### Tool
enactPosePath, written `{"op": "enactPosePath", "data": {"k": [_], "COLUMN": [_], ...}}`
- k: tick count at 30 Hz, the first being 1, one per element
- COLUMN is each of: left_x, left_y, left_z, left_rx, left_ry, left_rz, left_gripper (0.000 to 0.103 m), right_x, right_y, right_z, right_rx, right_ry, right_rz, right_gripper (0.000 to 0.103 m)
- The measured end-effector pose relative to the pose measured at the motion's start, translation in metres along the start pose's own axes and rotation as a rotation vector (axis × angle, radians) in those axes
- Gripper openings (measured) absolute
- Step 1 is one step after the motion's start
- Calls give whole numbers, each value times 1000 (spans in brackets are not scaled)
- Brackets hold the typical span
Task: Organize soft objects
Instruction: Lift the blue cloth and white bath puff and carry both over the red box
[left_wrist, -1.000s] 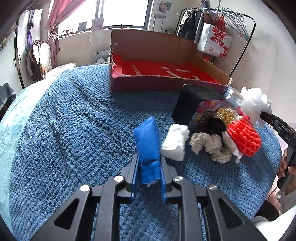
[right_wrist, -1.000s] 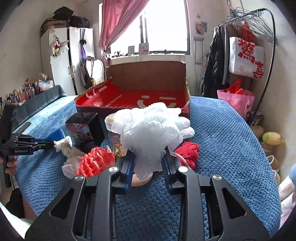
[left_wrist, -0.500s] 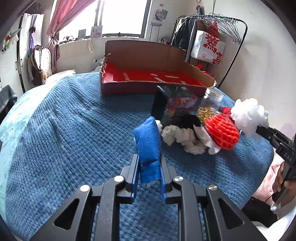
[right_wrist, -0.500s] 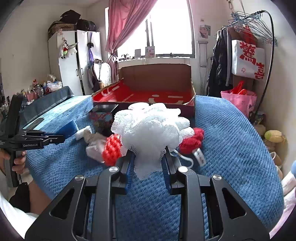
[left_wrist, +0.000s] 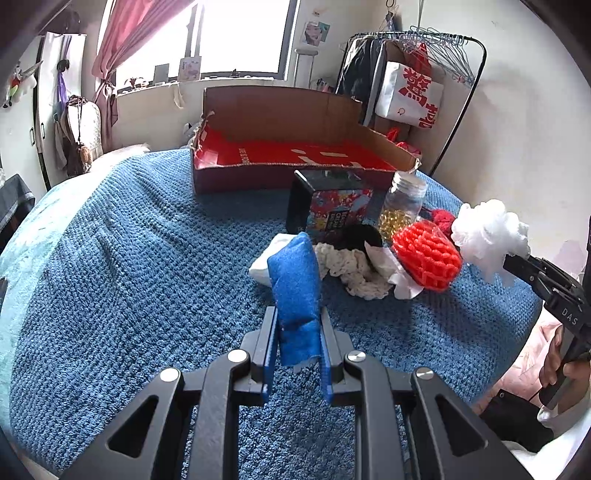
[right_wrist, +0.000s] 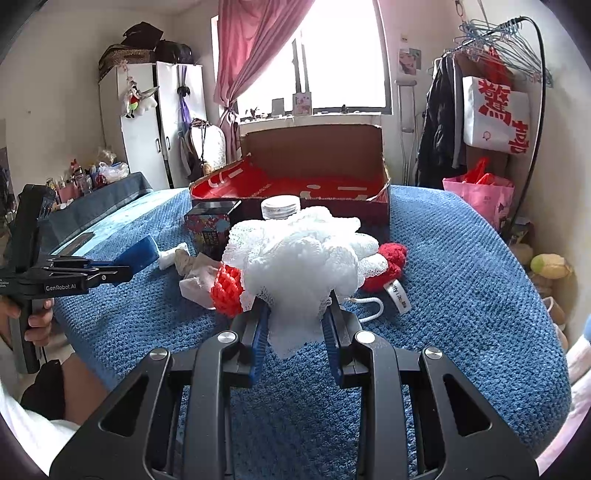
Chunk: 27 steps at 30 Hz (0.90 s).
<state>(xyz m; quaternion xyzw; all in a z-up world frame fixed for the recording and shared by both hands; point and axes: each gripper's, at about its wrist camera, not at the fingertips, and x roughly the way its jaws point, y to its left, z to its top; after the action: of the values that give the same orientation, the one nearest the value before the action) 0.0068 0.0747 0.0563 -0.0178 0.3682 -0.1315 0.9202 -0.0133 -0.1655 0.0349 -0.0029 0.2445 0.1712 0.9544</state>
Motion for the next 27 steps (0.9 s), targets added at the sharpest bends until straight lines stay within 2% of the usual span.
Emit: {"op": "enactPosePath", "data": {"k": [5, 16, 21, 27], "left_x": [-9, -15, -3, 23], "left_y": [-2, -17, -18, -17], "left_z": [17, 78, 101, 133], "left_rx": [-8, 47, 69, 92], "left_ry": [-35, -153, -166, -139], "left_rz": [-18, -68, -75, -109], "left_gripper": [21, 21, 21, 21], "right_x": [-4, 3, 17, 42], "right_y": [1, 10, 10, 6], "right_z": [8, 55, 77, 101], "right_rx": [-11, -59, -89, -115], "right_ry": [-29, -126, -146, -146], "right_rz": [-2, 23, 27, 41], "right_gripper": [26, 26, 26, 26]}}
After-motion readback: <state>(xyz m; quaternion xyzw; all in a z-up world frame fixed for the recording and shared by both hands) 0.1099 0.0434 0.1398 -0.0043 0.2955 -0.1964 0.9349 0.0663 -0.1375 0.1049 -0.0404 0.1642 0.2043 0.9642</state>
